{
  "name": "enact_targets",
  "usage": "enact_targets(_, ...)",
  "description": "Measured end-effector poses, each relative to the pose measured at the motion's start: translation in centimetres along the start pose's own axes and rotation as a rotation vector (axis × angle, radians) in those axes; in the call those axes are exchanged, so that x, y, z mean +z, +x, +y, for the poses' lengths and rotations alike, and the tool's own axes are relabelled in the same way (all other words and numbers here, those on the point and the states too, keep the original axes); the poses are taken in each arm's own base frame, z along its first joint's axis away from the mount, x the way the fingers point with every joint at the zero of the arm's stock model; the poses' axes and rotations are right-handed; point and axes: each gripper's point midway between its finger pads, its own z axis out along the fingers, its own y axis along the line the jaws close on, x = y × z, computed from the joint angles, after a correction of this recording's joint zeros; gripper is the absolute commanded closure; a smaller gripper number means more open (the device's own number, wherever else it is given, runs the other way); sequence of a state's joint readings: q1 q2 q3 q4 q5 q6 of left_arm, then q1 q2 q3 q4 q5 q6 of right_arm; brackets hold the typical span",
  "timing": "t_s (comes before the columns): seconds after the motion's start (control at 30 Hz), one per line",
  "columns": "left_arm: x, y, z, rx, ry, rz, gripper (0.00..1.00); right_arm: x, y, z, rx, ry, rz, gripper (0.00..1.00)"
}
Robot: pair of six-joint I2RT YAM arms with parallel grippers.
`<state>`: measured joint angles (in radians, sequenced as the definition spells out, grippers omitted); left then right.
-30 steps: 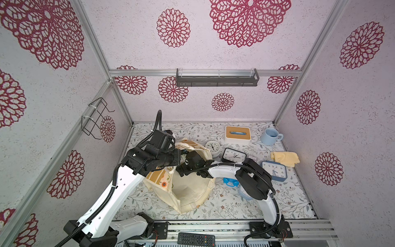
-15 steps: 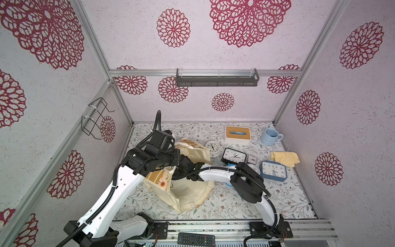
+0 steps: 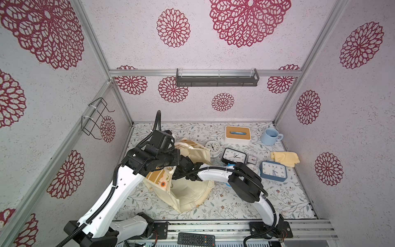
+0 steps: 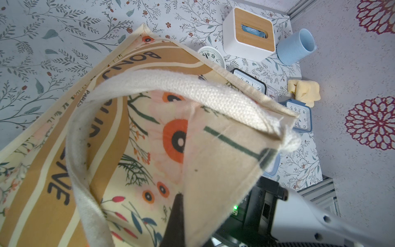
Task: Take the alarm clock out of the canvas bag
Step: Pick up the alarm from the canvas bag.
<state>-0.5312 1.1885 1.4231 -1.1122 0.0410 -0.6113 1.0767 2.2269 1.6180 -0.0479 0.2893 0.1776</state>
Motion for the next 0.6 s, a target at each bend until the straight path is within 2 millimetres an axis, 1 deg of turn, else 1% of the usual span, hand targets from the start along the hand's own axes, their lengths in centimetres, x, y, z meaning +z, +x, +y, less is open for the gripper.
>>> enact_targets(0.07, 0.0, 0.0, -0.01, -0.002, 0.0, 0.0, 1.0, 0.01, 0.04, -0.1, 0.019, 0.004, 0.002, 0.01)
enact_targets(0.17, 0.0, 0.01, -0.01, -0.003, 0.001, 0.0, 1.0, 0.04, 0.08, -0.22, 0.044, 0.005, 0.004, 0.04)
enact_targets(0.37, 0.0, 0.01, -0.02, -0.003, 0.001, 0.001, 1.0, 0.08, 0.12, -0.33, 0.072, 0.002, 0.008, 0.19)
enact_targets(0.5, 0.01, 0.01, -0.02, -0.003, 0.001, 0.001, 1.0, 0.03, 0.11, -0.34, 0.073, 0.0, 0.009, 0.25)
enact_targets(0.6, 0.02, 0.01, -0.02, -0.003, 0.001, 0.001, 1.0, -0.2, 0.16, -0.28, 0.07, -0.006, 0.017, 0.27)
